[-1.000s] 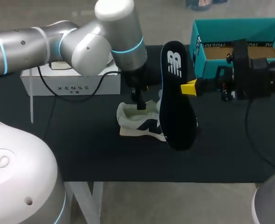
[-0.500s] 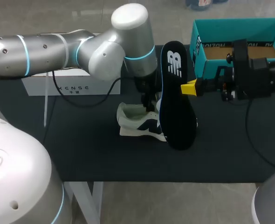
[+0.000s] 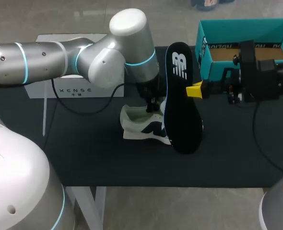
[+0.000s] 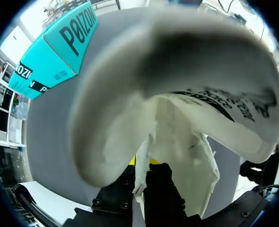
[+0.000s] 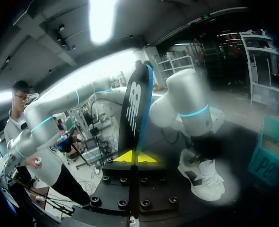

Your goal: Take the shoe out of the shoebox, open the shoe tongue, remove and reinsert the insole, then place the shoe into the shoebox

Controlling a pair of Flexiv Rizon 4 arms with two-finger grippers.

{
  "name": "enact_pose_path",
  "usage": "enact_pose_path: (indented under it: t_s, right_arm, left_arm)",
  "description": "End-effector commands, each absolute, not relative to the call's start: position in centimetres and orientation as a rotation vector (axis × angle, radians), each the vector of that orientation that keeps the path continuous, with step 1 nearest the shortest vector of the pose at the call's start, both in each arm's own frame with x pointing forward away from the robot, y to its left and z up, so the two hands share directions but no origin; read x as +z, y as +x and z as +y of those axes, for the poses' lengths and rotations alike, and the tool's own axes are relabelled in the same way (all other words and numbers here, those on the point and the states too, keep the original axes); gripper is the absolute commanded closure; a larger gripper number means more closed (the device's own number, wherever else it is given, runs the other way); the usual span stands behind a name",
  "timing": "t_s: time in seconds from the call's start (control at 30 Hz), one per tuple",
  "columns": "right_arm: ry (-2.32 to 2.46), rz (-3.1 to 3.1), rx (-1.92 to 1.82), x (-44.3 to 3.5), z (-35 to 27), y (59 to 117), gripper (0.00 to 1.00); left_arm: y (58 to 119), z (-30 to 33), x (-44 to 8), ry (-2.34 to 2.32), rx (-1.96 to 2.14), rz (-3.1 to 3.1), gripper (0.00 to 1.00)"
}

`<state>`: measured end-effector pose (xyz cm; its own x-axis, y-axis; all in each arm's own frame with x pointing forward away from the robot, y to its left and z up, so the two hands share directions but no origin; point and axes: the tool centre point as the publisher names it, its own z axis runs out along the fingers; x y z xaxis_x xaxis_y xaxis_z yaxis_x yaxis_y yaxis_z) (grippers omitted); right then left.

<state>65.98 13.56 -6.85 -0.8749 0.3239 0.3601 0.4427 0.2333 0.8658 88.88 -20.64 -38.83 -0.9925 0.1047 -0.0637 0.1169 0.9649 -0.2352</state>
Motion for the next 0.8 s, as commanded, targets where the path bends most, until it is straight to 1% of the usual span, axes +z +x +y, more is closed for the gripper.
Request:
enact_pose_path:
  t_s: [0.03,0.07,0.13,0.17,0.2,0.23,0.4,0.43,0.47,0.8]
  right_arm:
    - [-0.747,-2.385,-1.727,-7.0,13.8,66.1,1.0]
    - [-0.747,-2.385,-1.727,-7.0,13.8,66.1,1.0]
    - [-0.747,-2.385,-1.727,-7.0,13.8,66.1,1.0]
    - [-0.747,-2.385,-1.727,-7.0,13.8,66.1,1.0]
    - [-0.747,-2.385,-1.727,-7.0,13.8,66.1,1.0]
    - [-0.747,-2.385,-1.727,-7.0,13.8,66.1,1.0]
    - [-0.747,-2.385,-1.727,-7.0,13.8,66.1,1.0]
    - [-0.747,-2.385,-1.727,-7.0,13.8,66.1,1.0]
    - [-0.747,-2.385,-1.727,-7.0,13.8,66.1,1.0]
    - [-0.747,-2.385,-1.727,-7.0,13.8,66.1,1.0]
  left_arm:
    - [88.9,-20.6,-38.8,0.174,-0.37,3.062,1.0]
    - [88.9,-20.6,-38.8,0.174,-0.37,3.062,1.0]
    - [89.4,-20.5,-37.8,0.428,-0.344,3.124,1.0]
    - [89.8,-20.3,-37.2,0.477,-0.362,3.114,1.0]
    - [90.1,-20.5,-36.9,0.638,-0.291,3.165,1.0]
    - [90.4,-20.5,-36.5,0.701,-0.328,3.146,1.0]
    - [91.2,-21.2,-35.0,1.255,-0.151,3.155,1.0]
    - [91.6,-21.4,-34.6,1.276,-0.226,3.174,1.0]
    - [91.8,-21.6,-34.3,1.41,-0.266,3.174,1.0]
    - [91.8,-21.9,-33.9,1.462,-0.294,3.169,1.0]
